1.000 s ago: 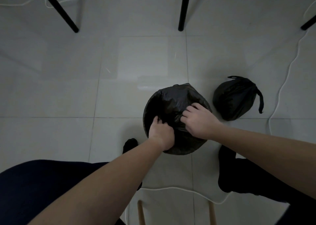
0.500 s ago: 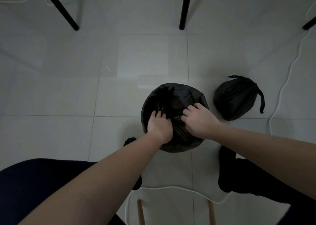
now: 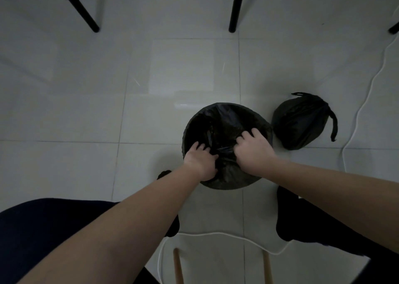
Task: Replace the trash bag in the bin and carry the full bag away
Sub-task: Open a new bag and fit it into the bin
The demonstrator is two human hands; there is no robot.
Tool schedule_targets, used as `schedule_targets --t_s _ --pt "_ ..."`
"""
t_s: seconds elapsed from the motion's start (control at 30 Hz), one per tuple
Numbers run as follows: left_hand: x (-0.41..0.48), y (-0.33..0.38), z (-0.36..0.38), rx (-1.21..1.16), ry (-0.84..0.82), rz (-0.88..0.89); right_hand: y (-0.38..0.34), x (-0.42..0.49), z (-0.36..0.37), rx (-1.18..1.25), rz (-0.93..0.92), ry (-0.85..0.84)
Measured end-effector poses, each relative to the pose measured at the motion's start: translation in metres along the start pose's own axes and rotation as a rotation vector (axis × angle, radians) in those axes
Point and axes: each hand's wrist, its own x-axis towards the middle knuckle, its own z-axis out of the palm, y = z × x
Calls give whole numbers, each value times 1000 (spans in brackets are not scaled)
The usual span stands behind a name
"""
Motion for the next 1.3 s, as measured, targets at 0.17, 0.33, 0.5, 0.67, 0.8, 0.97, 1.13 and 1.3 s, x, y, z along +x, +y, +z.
schedule_targets --t_s 0.17,0.33,0.5,0.67,0.8,0.97,1.13,1.3 --pt "-3 0 14 -38 -1 -32 10 15 30 42 -6 -257" --pt "4 -10 8 204 -33 -6 11 12 34 -97 89 -631" --pt "8 -6 4 122 43 60 -2 4 1 -112 80 -579" --pt "-1 19 6 -95 110 -8 -5 8 18 100 -32 -140" --pt "1 10 18 218 -123 -112 6 5 47 48 49 -495" --pt "4 -3 -2 325 -17 13 -1 2 32 194 71 -763" --pt "-12 18 -11 57 136 28 -4 -6 3 235 23 -252" --pt "-20 42 0 21 20 -40 2 0 35 104 -8 -176"
